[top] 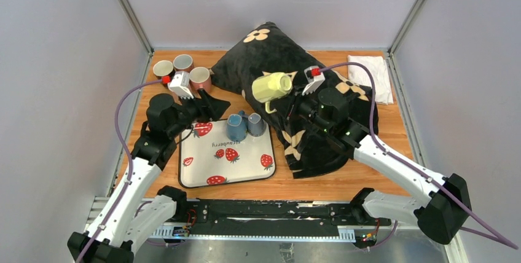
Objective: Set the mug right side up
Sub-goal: Turn over the cup on the tray.
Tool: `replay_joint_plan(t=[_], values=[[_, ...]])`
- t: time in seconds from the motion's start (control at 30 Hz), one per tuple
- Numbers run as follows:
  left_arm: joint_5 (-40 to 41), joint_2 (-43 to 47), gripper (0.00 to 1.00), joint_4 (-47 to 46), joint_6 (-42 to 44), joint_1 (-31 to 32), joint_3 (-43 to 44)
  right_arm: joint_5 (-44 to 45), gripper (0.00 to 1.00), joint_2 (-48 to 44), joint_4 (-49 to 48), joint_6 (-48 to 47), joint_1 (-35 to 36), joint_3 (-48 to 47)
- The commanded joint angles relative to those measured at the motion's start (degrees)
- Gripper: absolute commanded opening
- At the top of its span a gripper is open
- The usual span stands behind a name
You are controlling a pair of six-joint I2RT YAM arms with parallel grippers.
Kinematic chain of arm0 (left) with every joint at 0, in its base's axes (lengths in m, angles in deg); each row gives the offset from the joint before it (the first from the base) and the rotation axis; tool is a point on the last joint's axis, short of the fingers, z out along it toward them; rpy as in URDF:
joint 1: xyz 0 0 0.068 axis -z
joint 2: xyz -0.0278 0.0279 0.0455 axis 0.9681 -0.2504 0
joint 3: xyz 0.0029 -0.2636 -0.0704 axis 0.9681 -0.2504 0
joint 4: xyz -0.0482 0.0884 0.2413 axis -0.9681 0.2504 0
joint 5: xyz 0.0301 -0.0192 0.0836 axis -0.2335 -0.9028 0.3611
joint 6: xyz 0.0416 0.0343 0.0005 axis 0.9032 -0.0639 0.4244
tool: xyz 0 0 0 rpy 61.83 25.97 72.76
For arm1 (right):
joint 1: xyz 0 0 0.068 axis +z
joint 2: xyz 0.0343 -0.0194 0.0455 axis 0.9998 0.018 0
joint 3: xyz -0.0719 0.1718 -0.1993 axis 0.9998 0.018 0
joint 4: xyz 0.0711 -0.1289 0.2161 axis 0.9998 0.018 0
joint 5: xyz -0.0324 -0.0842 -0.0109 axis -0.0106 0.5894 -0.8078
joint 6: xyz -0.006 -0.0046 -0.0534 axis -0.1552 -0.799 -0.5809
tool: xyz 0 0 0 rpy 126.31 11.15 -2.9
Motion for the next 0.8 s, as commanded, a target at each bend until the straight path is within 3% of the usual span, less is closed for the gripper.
replay_joint_plan(t=[0.0,0.3,0.77], values=[[-5.96,-0.63,0.68,-10.94,-3.9,2.67,0.46,-1.99,0.0,-3.53,-13.49,4.26,-2.35,-0.97],[-5.96,-1.64,0.68,-15.78,-7.47,6.84,1.28,-9.11,0.0,-3.81,-29.28,15.81,-7.08,4.69],[-10.37,-3.14,0.69,-24.04,-12.03,8.42,1.44,-17.95,0.0,2.71,-51.37,24.38,-9.02,4.74]])
